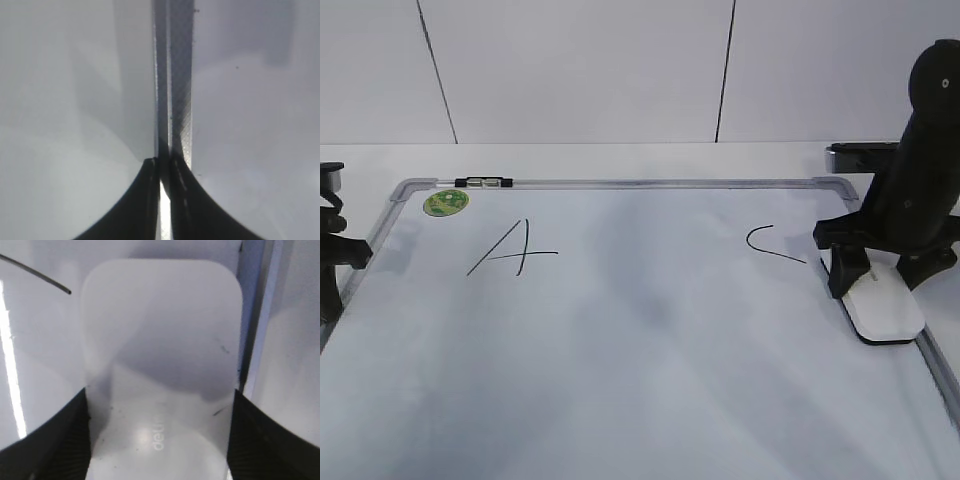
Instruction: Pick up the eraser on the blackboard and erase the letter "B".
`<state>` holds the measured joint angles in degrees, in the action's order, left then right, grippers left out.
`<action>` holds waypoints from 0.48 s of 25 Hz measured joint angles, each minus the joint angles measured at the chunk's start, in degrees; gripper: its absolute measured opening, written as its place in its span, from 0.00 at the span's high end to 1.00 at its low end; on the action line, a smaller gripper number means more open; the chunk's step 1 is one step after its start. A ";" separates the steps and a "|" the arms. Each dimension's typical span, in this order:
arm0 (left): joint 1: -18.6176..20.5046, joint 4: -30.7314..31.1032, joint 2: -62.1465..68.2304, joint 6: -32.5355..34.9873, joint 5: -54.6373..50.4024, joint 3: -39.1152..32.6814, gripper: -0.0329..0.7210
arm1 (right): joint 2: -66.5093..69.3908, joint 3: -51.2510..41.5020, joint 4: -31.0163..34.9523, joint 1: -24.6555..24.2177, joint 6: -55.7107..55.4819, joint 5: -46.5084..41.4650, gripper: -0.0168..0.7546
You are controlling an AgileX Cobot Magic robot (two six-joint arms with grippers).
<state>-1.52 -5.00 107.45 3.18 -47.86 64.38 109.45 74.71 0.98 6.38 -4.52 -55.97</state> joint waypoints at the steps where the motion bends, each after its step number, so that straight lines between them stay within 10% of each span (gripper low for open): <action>1: 0.00 0.00 0.00 0.00 0.00 0.00 0.92 | 0.00 0.00 -0.36 0.00 0.00 0.00 0.28; 12: 0.00 -0.12 0.00 0.00 0.00 0.00 0.92 | 0.00 0.00 -0.98 0.00 -2.22 0.00 0.28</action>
<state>-1.52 -5.12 107.45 3.18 -47.86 64.38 109.45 74.71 0.00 6.38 -6.74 -55.97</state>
